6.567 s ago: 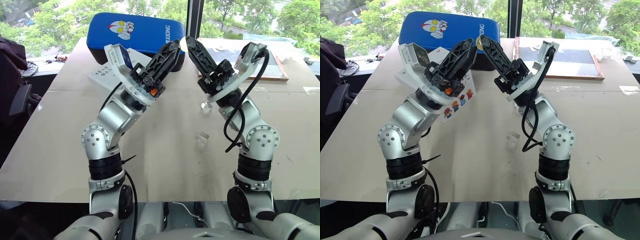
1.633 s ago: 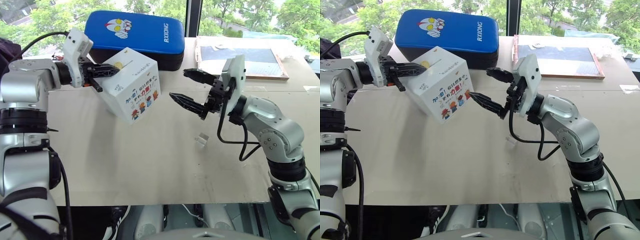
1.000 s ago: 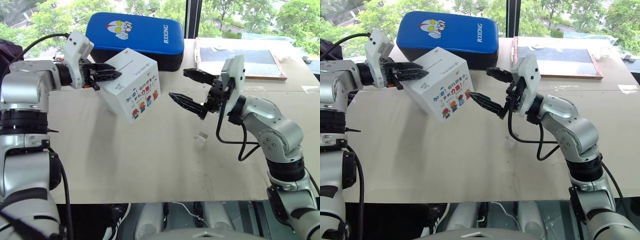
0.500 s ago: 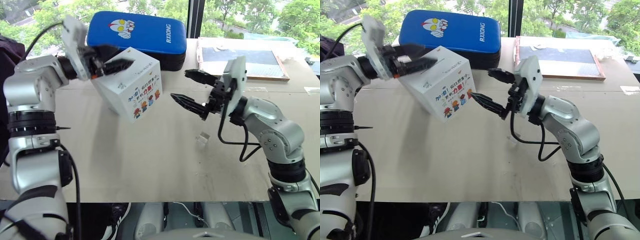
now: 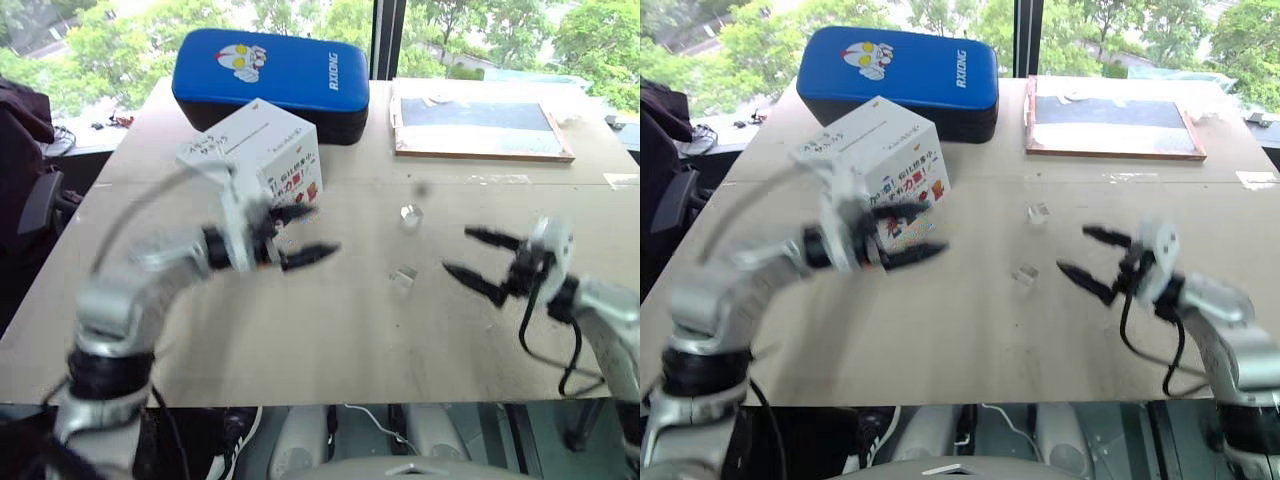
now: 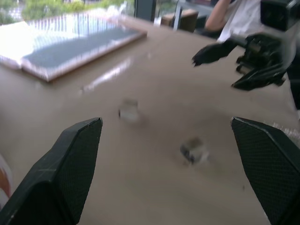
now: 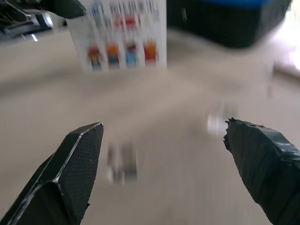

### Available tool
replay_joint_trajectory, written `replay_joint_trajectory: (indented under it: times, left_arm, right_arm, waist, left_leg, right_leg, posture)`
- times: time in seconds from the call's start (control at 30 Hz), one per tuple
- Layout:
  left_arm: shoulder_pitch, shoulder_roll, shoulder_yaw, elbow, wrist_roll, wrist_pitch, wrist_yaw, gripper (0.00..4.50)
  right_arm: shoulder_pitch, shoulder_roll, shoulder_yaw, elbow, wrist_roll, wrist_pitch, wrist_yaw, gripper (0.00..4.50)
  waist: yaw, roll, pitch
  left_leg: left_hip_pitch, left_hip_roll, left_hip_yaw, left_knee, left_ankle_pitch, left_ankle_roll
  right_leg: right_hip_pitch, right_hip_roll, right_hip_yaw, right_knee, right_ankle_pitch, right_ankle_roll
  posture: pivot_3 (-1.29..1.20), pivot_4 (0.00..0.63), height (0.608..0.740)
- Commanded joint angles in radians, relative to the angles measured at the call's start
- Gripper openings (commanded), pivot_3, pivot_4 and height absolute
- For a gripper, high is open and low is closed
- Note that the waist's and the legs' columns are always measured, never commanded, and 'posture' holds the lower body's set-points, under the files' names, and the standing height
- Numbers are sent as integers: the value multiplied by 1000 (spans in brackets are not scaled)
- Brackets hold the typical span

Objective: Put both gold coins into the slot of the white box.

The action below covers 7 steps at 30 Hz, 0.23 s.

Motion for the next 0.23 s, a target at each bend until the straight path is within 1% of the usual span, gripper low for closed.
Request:
replay_joint_trajectory:
  times: [0.03, 0.13, 0.23]
  left_arm:
    - [155, -5, -66, -80, 112, -172, 8, 4453]
    - [266, -49, -83, -83, 132, -213, 49, 4453]
    - [305, -69, -86, -59, 166, -255, 75, 4453]
  right_arm:
    - [64, 16, -2, 9, -59, -152, 36, 4500]
    - [117, 27, 4, 51, -103, -234, 45, 4500]
    - [136, 38, 7, 72, -116, -272, 46, 4500]
  waist:
    - [-2, 0, 0]
    - [4, 0, 0]
    - [11, 0, 0]
  left_leg:
    - [0, 0, 1, 0, 0, 0]
    - [5, 1, 1, 0, 0, 0]
    - [8, 1, 1, 0, 0, 0]
  right_leg:
    - [0, 0, 1, -1, 0, 0]
    - [5, -1, 1, -1, -1, -2]
    - [7, -5, 1, -1, -2, -5]
  posture:
    - [0, 150, 740]
    - [0, 150, 740]
    - [0, 150, 740]
